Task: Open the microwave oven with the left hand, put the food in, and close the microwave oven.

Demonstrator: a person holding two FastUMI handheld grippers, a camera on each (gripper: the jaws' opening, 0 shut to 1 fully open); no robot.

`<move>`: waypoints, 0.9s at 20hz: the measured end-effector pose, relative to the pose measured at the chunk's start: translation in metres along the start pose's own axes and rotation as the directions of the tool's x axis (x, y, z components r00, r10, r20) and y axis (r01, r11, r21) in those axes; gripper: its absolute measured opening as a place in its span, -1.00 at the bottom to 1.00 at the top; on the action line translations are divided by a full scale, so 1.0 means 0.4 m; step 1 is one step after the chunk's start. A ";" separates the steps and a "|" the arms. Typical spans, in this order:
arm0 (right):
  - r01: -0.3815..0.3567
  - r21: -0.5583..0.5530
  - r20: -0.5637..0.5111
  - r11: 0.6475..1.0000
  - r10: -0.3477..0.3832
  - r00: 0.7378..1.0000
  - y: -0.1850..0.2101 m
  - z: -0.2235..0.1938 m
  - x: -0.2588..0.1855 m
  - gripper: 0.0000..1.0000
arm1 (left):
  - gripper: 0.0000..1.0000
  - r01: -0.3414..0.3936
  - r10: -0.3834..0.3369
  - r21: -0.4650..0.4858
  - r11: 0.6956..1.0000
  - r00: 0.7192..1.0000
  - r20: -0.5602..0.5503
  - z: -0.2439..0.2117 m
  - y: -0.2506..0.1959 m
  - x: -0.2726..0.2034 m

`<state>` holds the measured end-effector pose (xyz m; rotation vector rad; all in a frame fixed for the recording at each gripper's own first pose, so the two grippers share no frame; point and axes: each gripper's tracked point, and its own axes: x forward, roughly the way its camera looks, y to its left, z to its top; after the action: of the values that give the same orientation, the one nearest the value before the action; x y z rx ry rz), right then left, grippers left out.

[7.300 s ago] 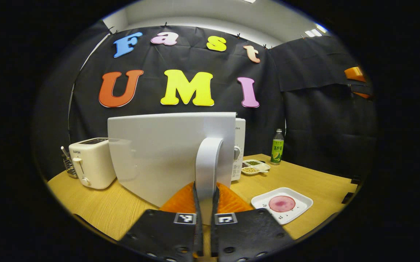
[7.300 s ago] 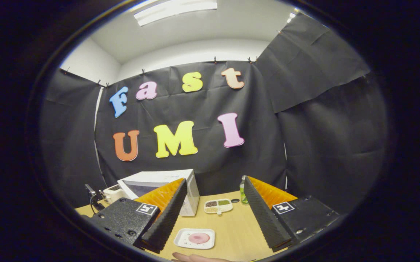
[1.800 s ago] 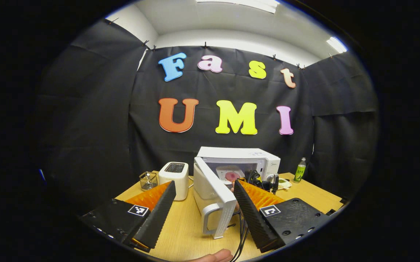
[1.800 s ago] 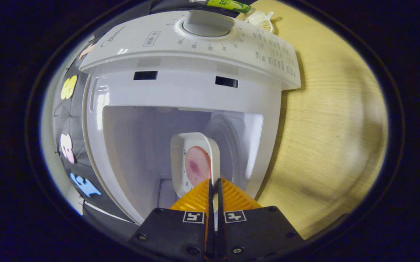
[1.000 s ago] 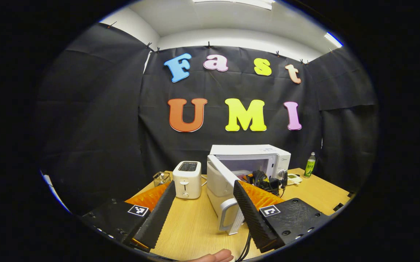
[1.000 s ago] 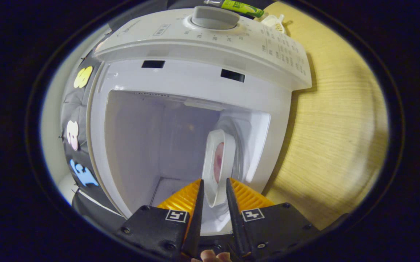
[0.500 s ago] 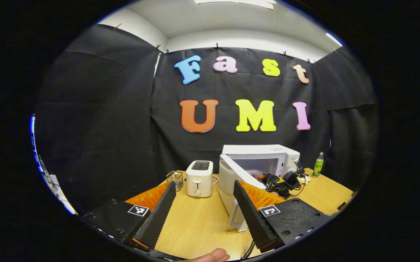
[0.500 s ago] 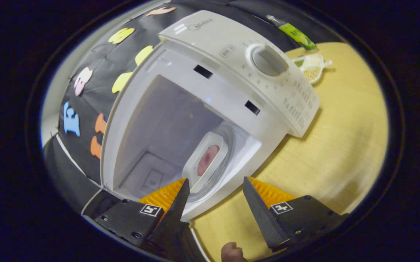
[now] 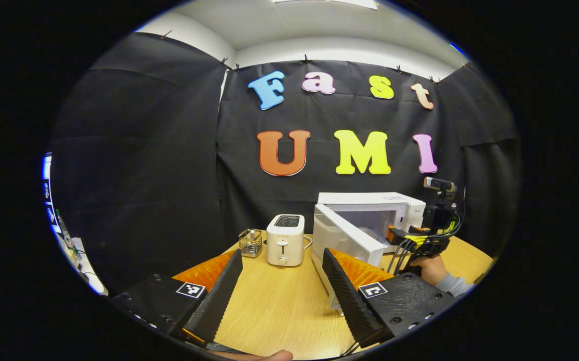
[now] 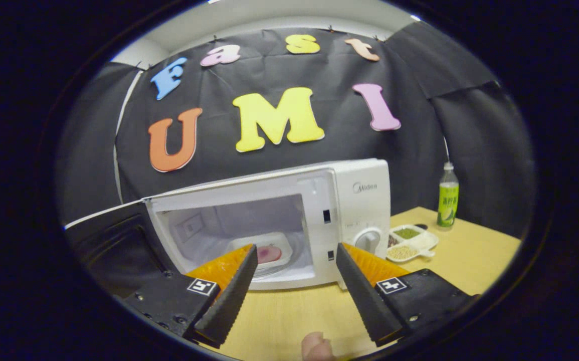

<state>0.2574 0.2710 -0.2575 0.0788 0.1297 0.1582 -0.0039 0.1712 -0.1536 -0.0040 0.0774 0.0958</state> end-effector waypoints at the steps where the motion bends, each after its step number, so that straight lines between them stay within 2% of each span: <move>1: -0.012 -0.039 0.013 0.999 0.013 1.000 -0.004 0.024 -0.018 1.00 | 0.91 -0.001 0.001 0.002 1.000 1.000 -0.003 -0.006 0.002 0.006; 3: -0.004 -0.124 0.038 0.992 0.009 0.999 -0.034 0.083 -0.071 1.00 | 0.91 0.005 -0.005 -0.002 1.000 1.000 -0.004 -0.013 0.007 0.021; 5: -0.011 -0.160 0.073 0.987 0.023 0.997 -0.055 0.158 -0.151 1.00 | 0.91 0.018 -0.019 -0.012 1.000 1.000 -0.021 -0.028 0.007 0.041; 6: -0.015 -0.170 0.085 0.985 0.030 0.996 -0.068 0.196 -0.193 0.83 | 0.91 0.027 -0.028 -0.015 1.000 0.999 -0.018 -0.028 0.007 0.051; 7: -0.017 -0.187 0.090 0.982 0.034 0.995 -0.085 0.221 -0.237 1.00 | 0.67 0.033 -0.033 -0.012 0.999 0.999 -0.009 -0.026 0.006 0.058; 8: -0.020 -0.201 0.093 0.979 0.040 0.995 -0.100 0.253 -0.282 1.00 | 0.75 0.032 -0.032 -0.010 0.999 0.999 0.007 -0.022 0.013 0.069; 9: -0.034 -0.204 0.080 0.978 0.052 0.995 -0.114 0.275 -0.326 0.83 | 0.71 0.035 -0.035 -0.013 0.999 0.999 0.015 -0.021 0.018 0.080; 10: -0.062 -0.192 0.079 0.980 0.078 0.994 -0.114 0.288 -0.389 1.00 | 0.29 0.049 -0.048 -0.021 0.999 0.999 0.015 -0.023 0.016 0.091; 11: -0.092 -0.165 0.085 0.982 0.107 0.991 -0.116 0.322 -0.428 0.86 | 0.40 0.054 -0.054 -0.029 0.998 0.998 0.010 -0.038 0.016 0.111; 12: -0.112 -0.141 0.100 0.984 0.127 0.987 -0.126 0.355 -0.465 0.86 | -0.10 0.057 -0.057 -0.038 0.998 0.998 0.002 -0.051 0.022 0.127; 13: -0.113 -0.126 0.113 0.986 0.127 0.985 -0.145 0.362 -0.509 1.00 | -0.36 0.084 -0.085 -0.049 0.995 0.996 -0.009 -0.062 0.014 0.138; 14: -0.098 -0.122 0.126 0.988 0.114 0.986 -0.171 0.384 -0.538 1.00 | -0.88 0.119 -0.119 -0.056 0.991 0.993 -0.008 -0.074 0.003 0.148; 15: -0.081 -0.126 0.142 0.989 0.099 0.985 -0.197 0.404 -0.564 0.82 | -0.71 0.155 -0.156 -0.054 0.986 0.988 -0.014 -0.089 -0.009 0.162; 16: -0.065 -0.135 0.159 0.989 0.087 0.984 -0.213 0.425 -0.589 0.82 | -0.96 0.192 -0.193 -0.055 0.980 0.981 -0.012 -0.105 -0.019 0.183; 17: -0.052 -0.144 0.174 0.988 0.076 0.982 -0.225 0.440 -0.612 0.82 | -0.89 0.236 -0.238 -0.060 0.970 0.971 -0.026 -0.124 -0.031 0.197; 18: -0.040 -0.148 0.189 0.988 0.068 0.980 -0.238 0.454 -0.633 0.82 | -0.99 0.296 -0.298 -0.060 0.953 0.954 -0.034 -0.145 -0.059 0.196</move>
<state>0.0485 0.1239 -0.0554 -0.0463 -0.0786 0.2128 0.0719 0.1547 -0.2177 -0.0721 0.1161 -0.2039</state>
